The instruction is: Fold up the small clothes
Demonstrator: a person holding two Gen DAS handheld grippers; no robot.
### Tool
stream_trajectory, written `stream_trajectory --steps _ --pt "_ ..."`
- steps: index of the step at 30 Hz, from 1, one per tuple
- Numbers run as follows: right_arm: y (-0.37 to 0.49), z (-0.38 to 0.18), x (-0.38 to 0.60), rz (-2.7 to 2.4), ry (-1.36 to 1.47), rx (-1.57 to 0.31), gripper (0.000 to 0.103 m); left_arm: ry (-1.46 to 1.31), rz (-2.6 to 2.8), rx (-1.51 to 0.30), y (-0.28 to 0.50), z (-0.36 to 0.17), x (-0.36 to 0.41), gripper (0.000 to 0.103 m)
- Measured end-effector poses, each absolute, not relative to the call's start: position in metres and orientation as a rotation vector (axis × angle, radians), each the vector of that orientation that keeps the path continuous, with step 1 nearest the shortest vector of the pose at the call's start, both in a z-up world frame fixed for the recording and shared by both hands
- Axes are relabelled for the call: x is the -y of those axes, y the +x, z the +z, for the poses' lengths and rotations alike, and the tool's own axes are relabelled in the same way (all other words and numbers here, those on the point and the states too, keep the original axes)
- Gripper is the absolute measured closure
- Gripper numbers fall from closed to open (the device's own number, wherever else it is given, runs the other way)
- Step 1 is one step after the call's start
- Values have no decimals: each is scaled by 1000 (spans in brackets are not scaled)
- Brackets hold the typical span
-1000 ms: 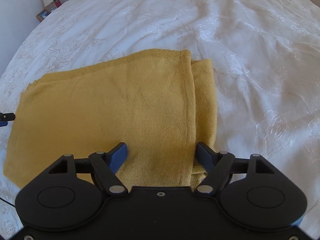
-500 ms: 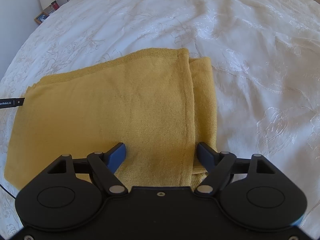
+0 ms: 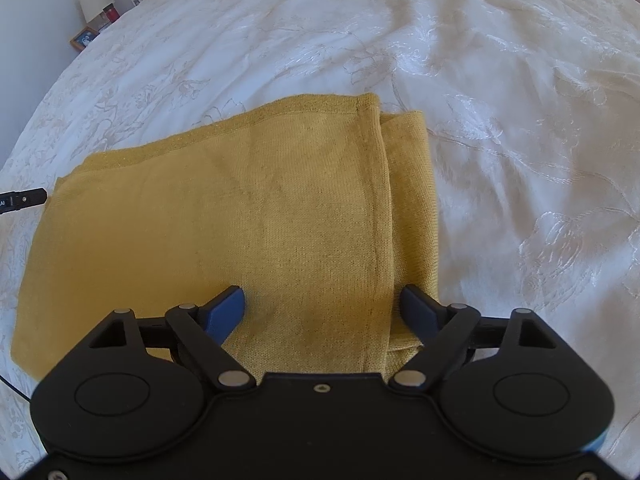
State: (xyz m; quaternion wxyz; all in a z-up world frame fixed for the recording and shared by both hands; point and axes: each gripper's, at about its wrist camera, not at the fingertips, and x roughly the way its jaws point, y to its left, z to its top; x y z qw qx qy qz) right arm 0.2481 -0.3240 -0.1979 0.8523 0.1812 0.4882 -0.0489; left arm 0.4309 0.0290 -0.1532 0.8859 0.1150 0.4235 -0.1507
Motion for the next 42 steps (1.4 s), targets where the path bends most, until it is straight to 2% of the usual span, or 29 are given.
stream_trajectory --steps 3,5,8,14,15,16,17,24,27,28,29,31,33,34,37,42 --pt "248 -197 324 -105 384 -1029 16 233 -330 -894 438 -157 -24 42" --pt "248 -197 323 -105 383 -1028 16 211 -329 -912 446 -160 -24 50" --pt "248 -197 323 -105 383 -1028 16 200 -350 -959 457 -168 -24 56" --pt "249 -197 323 -106 384 -1028 16 109 -323 -1033 471 -180 -32 58" --pt "249 -197 323 -105 384 -1028 16 95 -326 -1025 470 -179 -33 64" --pt "249 -197 323 -103 383 -1028 15 93 -334 -1010 468 -177 -34 88" --pt "250 -198 323 -102 382 -1028 15 102 -338 -1002 465 -176 -33 96" --pt "249 -198 322 -99 383 -1028 12 71 -213 -976 461 -175 -46 96" --pt "249 -198 322 -100 385 -1029 12 79 -202 -993 464 -175 -46 92" --pt "249 -198 322 -101 386 -1029 12 83 -202 -993 464 -173 -44 87" --pt "249 -198 323 -100 388 -1029 12 78 -200 -1000 463 -171 -43 72" --pt "248 -197 324 -99 393 -1027 12 55 -208 -982 458 -162 -42 62" --pt "246 -194 326 -101 401 -1019 11 56 -212 -930 443 -148 -36 56" --pt "245 -192 327 -106 409 -1012 10 58 -222 -912 436 -142 -33 49" --pt "239 -185 332 -125 441 -987 2 49 -275 -899 412 -128 -21 31" --pt "224 -174 336 -147 462 -970 1 43 -318 -972 376 -130 1 25"
